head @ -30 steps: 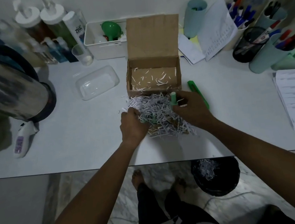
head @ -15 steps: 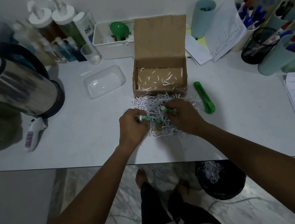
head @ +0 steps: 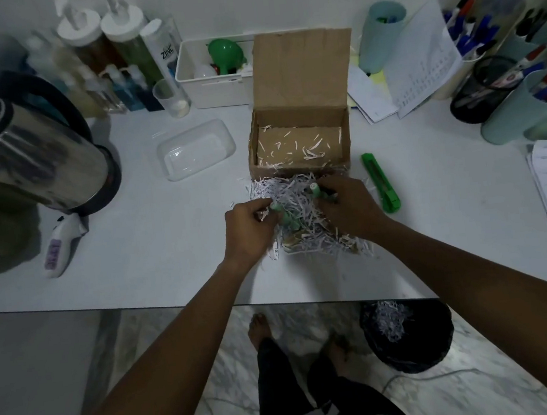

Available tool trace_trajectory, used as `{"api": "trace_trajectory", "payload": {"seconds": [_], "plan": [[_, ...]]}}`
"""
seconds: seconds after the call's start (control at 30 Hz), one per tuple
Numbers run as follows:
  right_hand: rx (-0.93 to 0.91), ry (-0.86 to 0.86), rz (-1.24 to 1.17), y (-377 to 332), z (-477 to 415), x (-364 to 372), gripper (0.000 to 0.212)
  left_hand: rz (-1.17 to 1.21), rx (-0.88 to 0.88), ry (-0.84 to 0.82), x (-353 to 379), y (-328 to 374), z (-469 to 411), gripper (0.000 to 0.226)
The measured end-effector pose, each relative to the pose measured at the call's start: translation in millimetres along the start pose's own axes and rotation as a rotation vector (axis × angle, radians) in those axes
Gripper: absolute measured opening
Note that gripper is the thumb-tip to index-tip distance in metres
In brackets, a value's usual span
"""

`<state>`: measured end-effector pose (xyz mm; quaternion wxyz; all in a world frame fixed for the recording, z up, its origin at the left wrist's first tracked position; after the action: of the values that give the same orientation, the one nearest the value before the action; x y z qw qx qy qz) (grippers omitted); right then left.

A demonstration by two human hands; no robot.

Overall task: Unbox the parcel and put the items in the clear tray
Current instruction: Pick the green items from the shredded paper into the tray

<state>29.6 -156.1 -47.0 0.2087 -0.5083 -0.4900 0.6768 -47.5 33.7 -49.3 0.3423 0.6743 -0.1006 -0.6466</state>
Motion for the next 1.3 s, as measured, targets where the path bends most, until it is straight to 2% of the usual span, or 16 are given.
{"api": "trace_trajectory", "payload": {"seconds": [0.13,0.3,0.33,0.43,0.47,0.53,0.67,0.77,0.83,1.07,1.3], "plan": [[-0.015,0.036,-0.013,-1.4,0.7,-5.4,0.004,-0.019,0.154,0.013,-4.3,18.3,-2.1,0.013],[0.013,0.034,-0.015,3.4,0.7,-7.4,0.013,-0.038,0.202,-0.043,5.1,29.1,-7.0,0.007],[0.017,0.028,-0.019,3.5,1.1,-7.7,0.016,-0.025,0.228,-0.059,6.7,31.8,-6.2,0.008],[0.031,0.010,-0.033,3.9,2.6,-9.0,0.020,0.023,0.286,-0.081,6.0,38.3,-4.2,0.031],[0.038,0.006,-0.030,4.5,3.1,-9.6,0.020,0.010,0.302,-0.087,6.1,39.7,-5.0,0.032],[0.048,0.002,-0.024,5.8,3.5,-10.6,0.017,-0.069,0.344,-0.111,7.1,42.4,-8.0,0.026],[0.061,0.032,-0.054,6.6,4.0,-14.3,0.014,-0.241,0.485,-0.201,5.5,50.3,-10.1,0.037],[0.063,0.051,-0.066,6.6,4.6,-17.7,0.015,-0.372,0.597,-0.241,6.8,58.0,-11.5,0.025],[0.061,0.052,-0.056,8.0,4.3,-19.0,0.014,-0.424,0.600,-0.245,5.8,60.2,-14.7,0.021],[0.093,0.030,-0.050,12.4,1.8,-21.7,0.020,-0.509,0.585,-0.198,0.6,61.4,-21.3,0.023],[0.066,0.056,-0.056,6.5,4.4,-27.8,0.027,-0.558,0.578,0.077,-26.6,69.2,-19.3,0.030]]}}
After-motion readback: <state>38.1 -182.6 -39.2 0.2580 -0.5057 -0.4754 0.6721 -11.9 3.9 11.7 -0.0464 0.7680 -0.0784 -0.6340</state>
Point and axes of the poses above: each hand's wrist, its own z-axis away from the middle knuckle, its own x-axis out of the palm, y = z × x, the point moved 7 cm from there along -z, towards the middle knuckle, and after that the axes turned 15 degrees about -z, right-handed, at the moved point
